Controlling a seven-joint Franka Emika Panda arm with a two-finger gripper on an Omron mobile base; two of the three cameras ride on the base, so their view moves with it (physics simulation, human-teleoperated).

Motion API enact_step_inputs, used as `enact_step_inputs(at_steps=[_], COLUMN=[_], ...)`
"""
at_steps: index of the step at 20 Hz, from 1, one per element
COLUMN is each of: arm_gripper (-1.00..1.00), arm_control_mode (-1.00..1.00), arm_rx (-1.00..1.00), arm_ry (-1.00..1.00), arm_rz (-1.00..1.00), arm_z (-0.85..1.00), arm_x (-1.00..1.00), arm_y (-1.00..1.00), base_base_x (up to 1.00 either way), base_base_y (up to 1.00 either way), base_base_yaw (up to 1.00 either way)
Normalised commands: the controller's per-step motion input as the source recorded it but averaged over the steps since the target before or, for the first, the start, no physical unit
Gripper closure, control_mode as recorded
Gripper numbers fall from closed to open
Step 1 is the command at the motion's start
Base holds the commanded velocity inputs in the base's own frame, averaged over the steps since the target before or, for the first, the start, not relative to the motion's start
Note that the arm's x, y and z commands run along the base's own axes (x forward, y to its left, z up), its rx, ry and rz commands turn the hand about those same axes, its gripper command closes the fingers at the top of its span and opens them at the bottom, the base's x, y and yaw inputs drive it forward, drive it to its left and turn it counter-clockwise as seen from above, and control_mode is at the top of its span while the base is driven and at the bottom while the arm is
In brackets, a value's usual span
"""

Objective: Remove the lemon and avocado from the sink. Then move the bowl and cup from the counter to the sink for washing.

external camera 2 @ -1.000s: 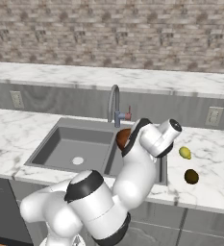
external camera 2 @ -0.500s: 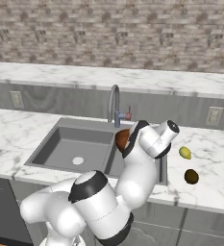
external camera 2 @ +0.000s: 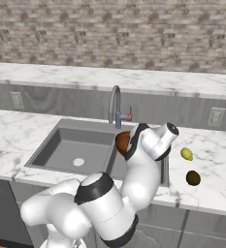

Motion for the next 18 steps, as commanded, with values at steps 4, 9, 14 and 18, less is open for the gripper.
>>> enact_step_inputs(at_steps=[4,9,14,18], arm_gripper=[1.00,1.00,1.00,1.00], arm_control_mode=[-1.00,-1.00,-1.00,-1.00], arm_rx=[0.00,0.00,0.00,0.00], arm_ry=[0.00,0.00,0.00,0.00], arm_rz=[0.01,0.00,0.00,0.00], arm_z=[-0.10,-0.14,-0.14,-0.16], arm_x=[0.12,0.13,0.14,0.18], arm_y=[0.04,0.06,0.05,0.01], base_base_x=[0.00,0.00,0.00,0.00], base_base_y=[0.00,0.00,0.00,0.00], base_base_yaw=[0.00,0.00,0.00,0.00])
